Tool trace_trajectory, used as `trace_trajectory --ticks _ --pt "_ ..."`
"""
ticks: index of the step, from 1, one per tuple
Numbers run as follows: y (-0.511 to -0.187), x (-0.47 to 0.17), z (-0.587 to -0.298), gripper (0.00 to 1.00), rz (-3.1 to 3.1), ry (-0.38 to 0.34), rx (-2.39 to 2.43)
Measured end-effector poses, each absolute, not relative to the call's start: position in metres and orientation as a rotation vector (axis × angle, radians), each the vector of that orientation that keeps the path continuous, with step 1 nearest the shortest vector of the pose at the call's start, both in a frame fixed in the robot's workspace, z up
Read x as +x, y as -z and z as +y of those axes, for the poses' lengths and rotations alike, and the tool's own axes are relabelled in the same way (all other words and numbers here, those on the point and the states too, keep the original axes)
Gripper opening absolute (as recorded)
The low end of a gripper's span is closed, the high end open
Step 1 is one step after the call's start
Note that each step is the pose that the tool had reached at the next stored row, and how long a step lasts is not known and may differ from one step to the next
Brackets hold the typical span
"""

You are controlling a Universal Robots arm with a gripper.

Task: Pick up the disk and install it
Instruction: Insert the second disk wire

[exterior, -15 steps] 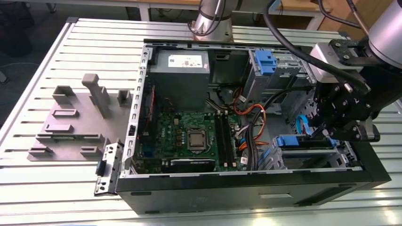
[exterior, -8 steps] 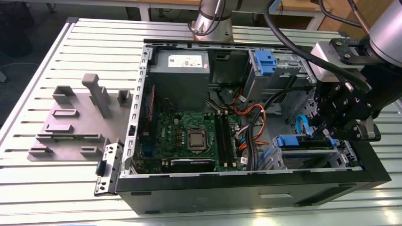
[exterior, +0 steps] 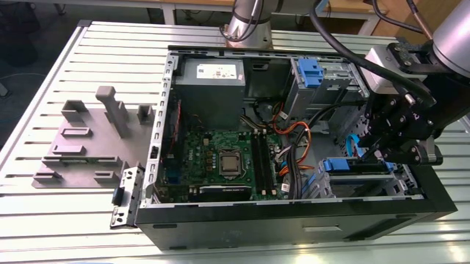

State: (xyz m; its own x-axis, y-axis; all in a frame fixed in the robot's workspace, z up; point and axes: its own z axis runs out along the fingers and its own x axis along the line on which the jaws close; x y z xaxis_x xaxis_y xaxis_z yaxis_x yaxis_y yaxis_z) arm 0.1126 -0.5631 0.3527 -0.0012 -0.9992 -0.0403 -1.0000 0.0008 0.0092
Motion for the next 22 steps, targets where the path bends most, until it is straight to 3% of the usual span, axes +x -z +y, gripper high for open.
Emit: trace_trajectory --ticks 22 --pt "-0.3581 0.1192 -0.5630 0.29 2.207 -0.056 -2.205"
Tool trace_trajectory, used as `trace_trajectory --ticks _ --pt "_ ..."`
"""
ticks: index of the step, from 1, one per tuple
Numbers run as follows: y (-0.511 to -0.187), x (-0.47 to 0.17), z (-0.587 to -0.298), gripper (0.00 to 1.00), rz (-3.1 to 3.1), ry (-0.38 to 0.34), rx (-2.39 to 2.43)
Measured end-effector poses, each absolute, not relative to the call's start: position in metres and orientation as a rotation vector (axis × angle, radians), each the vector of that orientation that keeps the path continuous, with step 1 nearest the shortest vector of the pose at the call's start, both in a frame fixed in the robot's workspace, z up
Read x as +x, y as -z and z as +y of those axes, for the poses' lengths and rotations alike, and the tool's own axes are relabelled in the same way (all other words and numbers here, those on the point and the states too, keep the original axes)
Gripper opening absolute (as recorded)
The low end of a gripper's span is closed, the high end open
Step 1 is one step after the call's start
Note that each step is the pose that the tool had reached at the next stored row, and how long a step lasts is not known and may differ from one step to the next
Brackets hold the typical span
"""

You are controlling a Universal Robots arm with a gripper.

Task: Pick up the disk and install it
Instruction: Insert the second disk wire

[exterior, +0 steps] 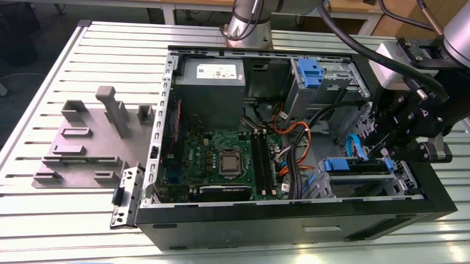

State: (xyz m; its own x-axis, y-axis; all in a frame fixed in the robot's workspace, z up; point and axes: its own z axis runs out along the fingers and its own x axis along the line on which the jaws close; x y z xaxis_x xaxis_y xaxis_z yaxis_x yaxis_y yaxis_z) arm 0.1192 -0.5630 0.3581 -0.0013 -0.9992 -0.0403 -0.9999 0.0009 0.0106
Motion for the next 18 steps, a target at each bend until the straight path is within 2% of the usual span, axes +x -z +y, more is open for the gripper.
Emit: trace_trajectory --ticks 18 --pt "-0.358 0.132 -0.563 0.29 2.207 -0.056 -2.205"
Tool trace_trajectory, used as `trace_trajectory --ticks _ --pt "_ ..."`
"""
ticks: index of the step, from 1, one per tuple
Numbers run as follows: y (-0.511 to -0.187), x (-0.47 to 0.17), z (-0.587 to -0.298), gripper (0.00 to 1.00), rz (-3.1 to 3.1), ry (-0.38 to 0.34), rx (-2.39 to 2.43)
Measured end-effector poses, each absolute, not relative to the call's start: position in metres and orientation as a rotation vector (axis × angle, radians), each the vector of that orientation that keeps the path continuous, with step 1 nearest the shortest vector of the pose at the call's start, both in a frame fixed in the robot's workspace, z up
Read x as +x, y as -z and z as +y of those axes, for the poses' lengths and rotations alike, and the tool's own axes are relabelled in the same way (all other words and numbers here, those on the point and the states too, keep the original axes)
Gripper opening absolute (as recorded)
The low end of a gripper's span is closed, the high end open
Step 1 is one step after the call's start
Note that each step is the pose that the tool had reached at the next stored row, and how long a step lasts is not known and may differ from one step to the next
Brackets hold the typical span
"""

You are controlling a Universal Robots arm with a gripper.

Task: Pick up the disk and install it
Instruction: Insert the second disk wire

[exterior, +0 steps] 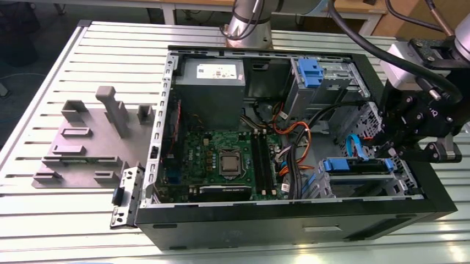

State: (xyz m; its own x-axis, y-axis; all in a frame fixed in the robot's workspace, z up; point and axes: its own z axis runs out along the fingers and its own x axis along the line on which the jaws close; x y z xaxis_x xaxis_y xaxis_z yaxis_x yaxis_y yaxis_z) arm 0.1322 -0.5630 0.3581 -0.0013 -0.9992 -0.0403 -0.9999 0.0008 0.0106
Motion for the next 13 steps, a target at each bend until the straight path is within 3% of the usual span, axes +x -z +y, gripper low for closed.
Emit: trace_trajectory --ticks 13 --pt "-0.3579 0.1332 -0.5593 0.29 2.207 -0.056 -2.205"
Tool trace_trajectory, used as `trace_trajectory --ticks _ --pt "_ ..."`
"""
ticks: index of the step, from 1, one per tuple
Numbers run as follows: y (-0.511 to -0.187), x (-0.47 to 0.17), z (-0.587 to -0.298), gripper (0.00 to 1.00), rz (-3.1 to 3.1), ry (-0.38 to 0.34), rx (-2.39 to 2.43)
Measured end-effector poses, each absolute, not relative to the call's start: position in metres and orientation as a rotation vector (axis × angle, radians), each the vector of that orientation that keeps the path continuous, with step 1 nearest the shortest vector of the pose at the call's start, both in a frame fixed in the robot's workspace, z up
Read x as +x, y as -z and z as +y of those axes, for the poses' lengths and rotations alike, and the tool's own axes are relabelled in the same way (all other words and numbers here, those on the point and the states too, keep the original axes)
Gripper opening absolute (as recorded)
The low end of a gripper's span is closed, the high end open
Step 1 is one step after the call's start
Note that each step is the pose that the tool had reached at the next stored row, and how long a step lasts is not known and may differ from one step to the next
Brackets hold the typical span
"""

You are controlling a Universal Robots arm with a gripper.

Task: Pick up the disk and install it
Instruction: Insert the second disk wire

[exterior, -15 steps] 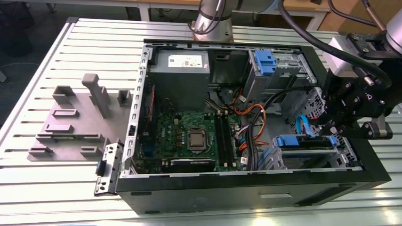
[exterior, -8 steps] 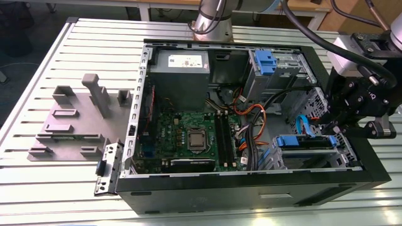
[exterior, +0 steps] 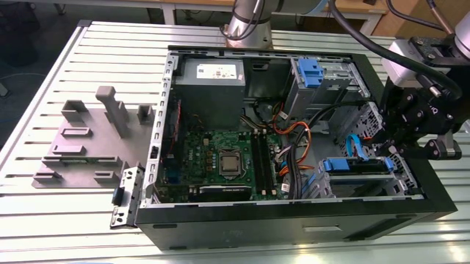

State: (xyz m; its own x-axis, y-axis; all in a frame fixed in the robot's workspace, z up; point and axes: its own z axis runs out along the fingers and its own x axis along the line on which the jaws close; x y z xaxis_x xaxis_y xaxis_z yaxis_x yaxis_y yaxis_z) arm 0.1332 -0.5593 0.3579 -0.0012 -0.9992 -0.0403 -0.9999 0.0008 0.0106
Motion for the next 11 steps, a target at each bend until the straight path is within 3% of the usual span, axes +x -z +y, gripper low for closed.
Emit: trace_trajectory --ticks 11 --pt "-0.3576 0.1357 -0.5586 0.29 2.207 -0.056 -2.205"
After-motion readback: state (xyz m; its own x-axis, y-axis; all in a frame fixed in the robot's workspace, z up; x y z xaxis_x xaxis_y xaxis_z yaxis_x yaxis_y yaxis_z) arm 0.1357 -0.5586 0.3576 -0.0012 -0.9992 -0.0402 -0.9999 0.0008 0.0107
